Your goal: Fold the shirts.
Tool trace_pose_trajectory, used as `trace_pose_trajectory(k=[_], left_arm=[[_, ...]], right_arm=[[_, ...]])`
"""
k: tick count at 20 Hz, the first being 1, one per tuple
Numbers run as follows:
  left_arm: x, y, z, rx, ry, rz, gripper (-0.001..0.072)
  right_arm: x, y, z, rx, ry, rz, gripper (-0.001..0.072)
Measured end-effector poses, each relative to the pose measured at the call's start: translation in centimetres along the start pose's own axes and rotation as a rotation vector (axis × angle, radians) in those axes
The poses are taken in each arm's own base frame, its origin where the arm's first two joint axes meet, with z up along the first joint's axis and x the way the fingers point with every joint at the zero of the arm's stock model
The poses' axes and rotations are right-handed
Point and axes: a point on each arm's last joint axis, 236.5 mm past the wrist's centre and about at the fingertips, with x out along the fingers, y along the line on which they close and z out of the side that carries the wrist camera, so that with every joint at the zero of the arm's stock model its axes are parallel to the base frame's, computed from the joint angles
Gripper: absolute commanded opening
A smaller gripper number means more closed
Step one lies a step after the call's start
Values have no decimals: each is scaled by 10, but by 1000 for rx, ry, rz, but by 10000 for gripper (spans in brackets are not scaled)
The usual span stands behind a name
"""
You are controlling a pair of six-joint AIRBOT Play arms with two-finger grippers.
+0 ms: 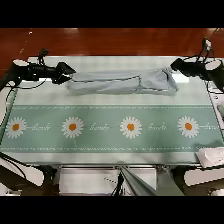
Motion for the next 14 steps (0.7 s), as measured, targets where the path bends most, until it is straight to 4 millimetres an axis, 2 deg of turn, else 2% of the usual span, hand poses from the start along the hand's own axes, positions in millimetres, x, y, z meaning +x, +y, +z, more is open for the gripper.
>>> trace_pose_trajectory(k=[3,5,8,12,13,14], left_arm=[[-8,-13,-13,7,60,-33,599],[-13,-23,-18,21,78,-49,597],[-22,-34,-20,40,82,-59,598],[-31,-46,-18,75,68,-65,597],[-33,-49,-17,83,66,-67,597],[-34,-51,-16,87,62,-70,597]], right_arm=[[-17,-44,-19,47,106,-85,590],[-19,-56,-38,116,182,-61,599],[-7,-49,-57,222,245,46,609],[22,-19,-80,331,300,192,617],[29,-9,-84,352,308,225,597],[36,2,-88,369,317,256,469]])
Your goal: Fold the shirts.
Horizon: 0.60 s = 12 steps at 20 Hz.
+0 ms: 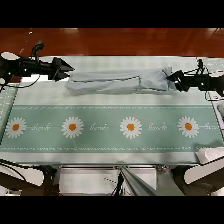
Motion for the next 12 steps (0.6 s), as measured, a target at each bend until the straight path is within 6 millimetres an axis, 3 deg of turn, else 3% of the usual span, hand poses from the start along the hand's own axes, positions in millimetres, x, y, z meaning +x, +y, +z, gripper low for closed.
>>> trace_pose_trajectory(k=[1,2,3,5,7,8,12], left_arm=[[-1,-1,0,2,-1,0,597],[-1,-2,1,4,-2,-1,591],[-2,-3,1,5,-4,-3,452],[-3,-6,3,13,-7,-6,328],[-7,-13,6,31,-9,-16,80],[-8,-19,9,43,-15,-23,25],[6,-64,7,93,-1,-105,25]], right_arm=[[9,4,-6,-2,14,15,198],[18,8,-12,-7,29,24,24],[22,12,-16,-17,38,31,25],[23,26,-18,-49,37,53,24],[7,55,-13,-98,16,95,24],[-4,69,-14,-134,15,106,23],[-70,138,-31,-297,15,130,24]])
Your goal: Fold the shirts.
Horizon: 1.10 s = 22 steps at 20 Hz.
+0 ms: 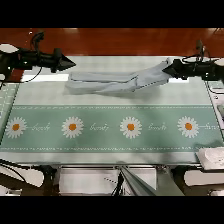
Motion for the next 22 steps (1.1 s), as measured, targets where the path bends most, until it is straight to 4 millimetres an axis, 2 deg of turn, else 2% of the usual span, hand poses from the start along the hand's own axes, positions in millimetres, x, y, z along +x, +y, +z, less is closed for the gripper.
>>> trace_pose_trajectory(k=[2,4,7,9,12,15,19,22], left_arm=[[20,-23,-12,36,42,-34,25],[43,-44,-30,74,102,-66,25],[76,-77,-62,142,189,-107,24],[96,-97,-85,188,245,-132,24],[127,-124,-121,241,316,-162,24],[159,-144,-162,279,389,-184,24],[197,-153,-211,293,474,-190,23],[216,-163,-256,304,562,-206,23]], right_arm=[[-33,43,-7,-86,1,-15,23],[-63,78,-15,-152,-18,-47,24],[-107,117,-33,-236,-59,-123,24],[-131,135,-46,-277,-86,-168,24],[-156,154,-64,-309,-113,-216,24],[-169,163,-81,-321,-110,-252,24],[-179,174,-102,-320,-94,-264,24],[-185,174,-109,-310,-99,-287,24]])
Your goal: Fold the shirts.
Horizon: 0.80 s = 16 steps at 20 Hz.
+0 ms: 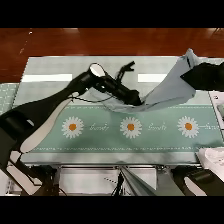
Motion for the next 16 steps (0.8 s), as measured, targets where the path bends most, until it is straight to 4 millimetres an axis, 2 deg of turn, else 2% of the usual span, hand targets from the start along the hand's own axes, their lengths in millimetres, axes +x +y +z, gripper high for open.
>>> trace_pose_trajectory(k=[3,5,7,8,10,12,14,16], left_arm=[[30,-12,-15,15,42,-6,22],[35,-13,-16,19,43,-5,21],[20,-3,-2,3,-7,15,21],[5,3,9,-5,-41,24,20],[-42,14,35,-26,-135,44,20],[-106,23,62,-35,-261,77,20],[-187,24,81,-26,-405,118,21],[-267,16,87,-5,-540,166,21]], right_arm=[[-3,-4,-2,7,0,-23,24],[-4,-11,-3,4,0,-55,24],[-6,-21,-4,-5,4,-101,24],[-6,-26,-4,-11,4,-122,24],[-6,-34,-4,-35,10,-158,24],[2,-40,-4,-57,31,-182,24],[21,-42,-3,-73,66,-187,24],[51,-39,2,-75,90,-164,24]])
